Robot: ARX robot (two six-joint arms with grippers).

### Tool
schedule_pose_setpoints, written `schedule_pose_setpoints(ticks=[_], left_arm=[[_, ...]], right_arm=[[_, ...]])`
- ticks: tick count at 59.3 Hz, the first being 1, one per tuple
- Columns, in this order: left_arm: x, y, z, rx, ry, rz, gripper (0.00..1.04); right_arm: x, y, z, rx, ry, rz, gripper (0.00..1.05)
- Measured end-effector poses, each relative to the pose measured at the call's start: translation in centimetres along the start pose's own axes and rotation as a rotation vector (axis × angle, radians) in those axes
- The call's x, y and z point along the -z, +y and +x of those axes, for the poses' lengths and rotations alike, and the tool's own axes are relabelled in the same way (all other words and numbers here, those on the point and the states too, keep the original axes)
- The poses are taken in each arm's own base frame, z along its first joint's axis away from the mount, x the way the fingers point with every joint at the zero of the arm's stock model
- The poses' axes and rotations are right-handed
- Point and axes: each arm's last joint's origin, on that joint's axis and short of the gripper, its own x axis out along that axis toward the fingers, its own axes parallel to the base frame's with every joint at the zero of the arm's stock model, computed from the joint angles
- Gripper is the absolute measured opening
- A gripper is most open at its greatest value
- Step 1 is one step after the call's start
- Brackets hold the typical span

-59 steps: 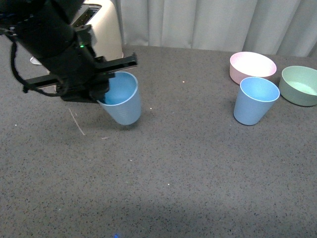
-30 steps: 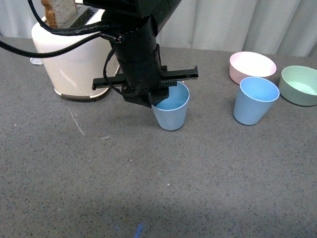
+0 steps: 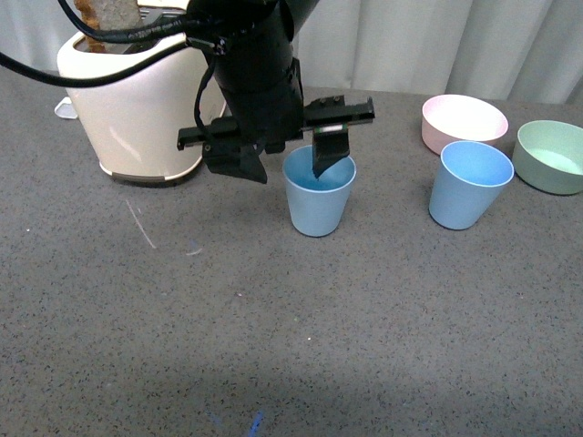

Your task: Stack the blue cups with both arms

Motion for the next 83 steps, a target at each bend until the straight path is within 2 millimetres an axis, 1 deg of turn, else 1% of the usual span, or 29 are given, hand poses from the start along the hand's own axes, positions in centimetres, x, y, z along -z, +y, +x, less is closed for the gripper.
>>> schedule_pose_setpoints(ticks=[1, 3, 6, 7, 10, 12, 16, 17, 18, 20, 23, 24, 27, 29, 31, 32, 33, 36, 41, 46, 56, 77, 83], left_arm=[[-0.1, 0.0, -0.4, 0.006, -0.012, -0.005, 0.77], [-0.2, 0.0, -0.8, 0.010, -0.021, -0.007, 0.81], [-0.6, -0.1, -1.7, 0.022, -0.046, -0.016, 0.91], [-0.7, -0.1, -2.0, 0.013, -0.082, 0.003, 0.95], [-0.3, 0.7, -1.9, -0.079, -0.351, 0.070, 0.85], [0.8, 1.9, -2.0, -0.141, -0.493, 0.129, 0.78], [2.4, 3.8, -2.3, -0.164, -0.634, 0.163, 0.69], [3.0, 4.6, -2.6, -0.160, -0.690, 0.171, 0.65], [3.3, 5.0, -2.8, -0.159, -0.717, 0.173, 0.63], [4.1, 6.2, -3.6, -0.150, -0.806, 0.175, 0.58], [5.0, 7.7, -5.6, -0.120, -0.973, 0.153, 0.49], [5.1, 8.0, -6.0, -0.115, -0.998, 0.152, 0.47], [5.8, 9.2, -8.2, -0.104, -1.093, 0.145, 0.38], [6.3, 9.9, -9.3, -0.105, -1.125, 0.140, 0.33], [7.4, 11.0, -10.5, -0.111, -1.142, 0.144, 0.24], [7.9, 11.4, -10.8, -0.115, -1.141, 0.144, 0.20], [8.6, 12.0, -11.1, -0.120, -1.131, 0.148, 0.15], [10.3, 13.1, -11.3, -0.121, -1.099, 0.159, 0.03], [12.6, 14.4, -12.4, -0.119, -1.079, 0.175, 0.04], [13.7, 15.2, -13.5, -0.119, -1.095, 0.174, 0.04], [15.8, 16.5, -14.8, -0.132, -1.090, 0.169, 0.04], [19.1, 17.8, -16.7, -0.128, -1.087, 0.171, 0.04], [19.8, 18.6, -17.3, -0.121, -1.087, 0.175, 0.04]], right_arm=[[0.0, 0.0, 0.0, 0.000, 0.000, 0.000, 0.95], [0.0, 0.0, 0.0, 0.000, 0.000, 0.000, 0.95], [0.0, 0.0, 0.0, 0.000, 0.000, 0.000, 0.95], [0.0, 0.0, 0.0, 0.000, 0.000, 0.000, 0.95], [0.0, 0.0, 0.0, -0.001, 0.000, 0.000, 0.95], [0.0, 0.0, 0.0, -0.001, 0.000, 0.000, 0.95], [0.0, 0.0, 0.0, 0.000, 0.000, 0.000, 0.95], [0.0, 0.0, 0.0, 0.001, 0.000, 0.000, 0.95], [0.0, 0.0, 0.0, 0.001, 0.000, 0.000, 0.95], [0.0, 0.0, 0.0, 0.001, 0.000, 0.000, 0.95], [0.0, 0.0, 0.0, 0.001, 0.000, 0.000, 0.95], [0.0, 0.0, 0.0, 0.001, 0.000, 0.000, 0.95], [0.0, 0.0, 0.0, 0.001, 0.000, 0.000, 0.95], [0.0, 0.0, 0.0, 0.000, 0.000, 0.000, 0.95], [0.0, 0.0, 0.0, -0.001, 0.000, 0.000, 0.95], [0.0, 0.0, 0.0, -0.001, 0.000, 0.000, 0.95], [0.0, 0.0, 0.0, 0.000, 0.000, 0.000, 0.95], [0.0, 0.0, 0.0, 0.000, 0.000, 0.000, 0.95], [0.0, 0.0, 0.0, 0.000, 0.000, 0.000, 0.95], [0.0, 0.0, 0.0, 0.000, 0.000, 0.000, 0.95], [0.0, 0.0, 0.0, 0.000, 0.000, 0.000, 0.95], [0.0, 0.0, 0.0, 0.000, 0.000, 0.000, 0.95], [0.0, 0.0, 0.0, 0.000, 0.000, 0.000, 0.95]])
